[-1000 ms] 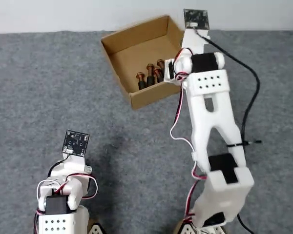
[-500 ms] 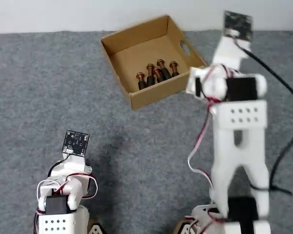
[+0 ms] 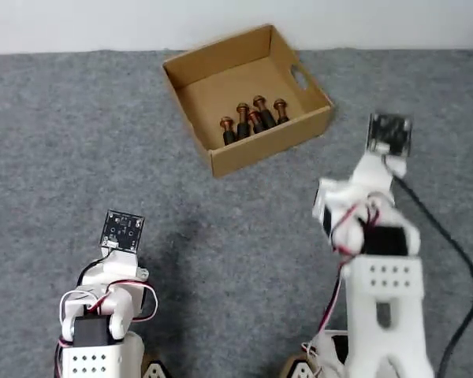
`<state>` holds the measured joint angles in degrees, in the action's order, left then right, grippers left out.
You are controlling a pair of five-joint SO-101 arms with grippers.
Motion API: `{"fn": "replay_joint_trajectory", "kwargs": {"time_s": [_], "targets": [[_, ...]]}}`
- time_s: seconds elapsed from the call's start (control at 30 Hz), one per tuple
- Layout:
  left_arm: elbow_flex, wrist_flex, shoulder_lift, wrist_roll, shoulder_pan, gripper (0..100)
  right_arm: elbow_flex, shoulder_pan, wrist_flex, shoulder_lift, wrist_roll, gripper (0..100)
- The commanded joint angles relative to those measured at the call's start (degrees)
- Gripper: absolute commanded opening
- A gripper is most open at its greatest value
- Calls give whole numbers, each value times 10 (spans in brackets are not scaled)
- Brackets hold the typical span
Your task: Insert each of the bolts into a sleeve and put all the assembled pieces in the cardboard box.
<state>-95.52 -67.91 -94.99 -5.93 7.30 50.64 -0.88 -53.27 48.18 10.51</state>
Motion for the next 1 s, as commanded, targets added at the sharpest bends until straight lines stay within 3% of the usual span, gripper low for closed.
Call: {"fn": "replay_joint_trajectory", "kwargs": {"time_s": [0.0, 0.23, 0.4, 0.7, 0.97], "targets": [[3, 14, -4, -5, 3, 6, 120, 19, 64, 80, -12, 7], [3, 14, -4, -5, 3, 6, 346, 68, 160, 233, -96, 8], [3, 14, -4, -5, 3, 6, 455, 73, 153, 360, -112, 8], [3, 14, -4, -5, 3, 6, 461, 47, -73, 517, -88, 8], [3, 14, -4, -5, 3, 6, 459, 48, -193, 541, -91, 9]]}}
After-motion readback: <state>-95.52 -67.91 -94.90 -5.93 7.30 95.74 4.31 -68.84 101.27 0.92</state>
